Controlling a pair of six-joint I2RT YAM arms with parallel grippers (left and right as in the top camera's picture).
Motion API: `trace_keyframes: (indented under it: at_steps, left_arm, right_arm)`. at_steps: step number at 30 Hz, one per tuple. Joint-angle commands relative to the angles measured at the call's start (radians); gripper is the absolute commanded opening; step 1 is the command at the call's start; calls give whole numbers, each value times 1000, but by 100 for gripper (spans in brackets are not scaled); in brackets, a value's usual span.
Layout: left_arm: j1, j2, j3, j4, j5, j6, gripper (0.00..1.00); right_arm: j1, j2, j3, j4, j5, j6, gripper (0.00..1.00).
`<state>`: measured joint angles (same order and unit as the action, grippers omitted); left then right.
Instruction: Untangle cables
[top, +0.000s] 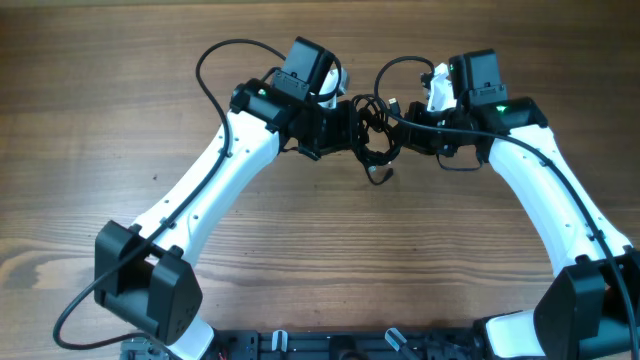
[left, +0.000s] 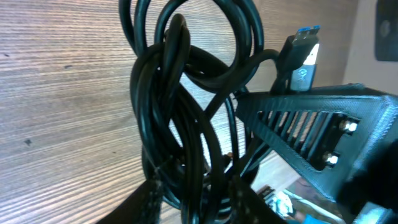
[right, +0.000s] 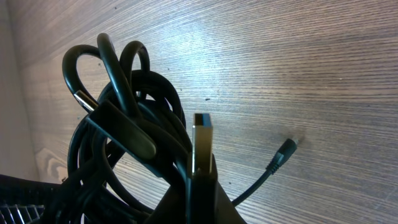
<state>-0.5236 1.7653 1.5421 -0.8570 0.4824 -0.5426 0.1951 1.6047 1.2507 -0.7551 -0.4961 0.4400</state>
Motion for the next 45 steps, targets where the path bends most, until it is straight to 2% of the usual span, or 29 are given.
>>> trace_keyframes:
  at_steps: [1,3,14,21,24,26,28,34,35,39,41,45]
  left_arm:
    - [-40,-10,-7,3,-93,-35,27]
    - [-47,-4,-7,8,-137,-100,20]
    - [-63,80,-7,57,-136,-185,16]
    - [-64,81,-7,61,-144,-199,23]
    - [-64,81,-7,76,-144,-200,23]
    - [-64,81,-7,80,-144,-200,17]
    - [-63,81,-7,83,-146,-200,4]
    - [-29,79,-7,86,-180,-198,4]
    - [-10,76,-6,87,-169,-198,4]
    - [75,35,-6,148,3,-102,4]
    - [130,5,-6,215,161,-63,4]
    - [238,-18,-6,368,503,-78,4]
  right_arm:
    - [8,0,6,6,-38,-14,5]
    - [8,0,6,6,-47,-13,5]
    - [8,0,6,16,-121,-5,4]
    - [7,0,6,95,-389,-3,4]
    - [7,0,6,138,-503,6,4]
    - [7,0,6,176,-581,18,4]
    - [6,0,6,194,-587,34,4]
    - [-61,0,6,185,-597,28,4]
    - [-82,0,6,169,-542,22,4]
    - [-103,0,6,28,-87,16,4]
    - [-103,2,6,-11,69,33,4]
    - [-103,11,5,-32,133,31,4]
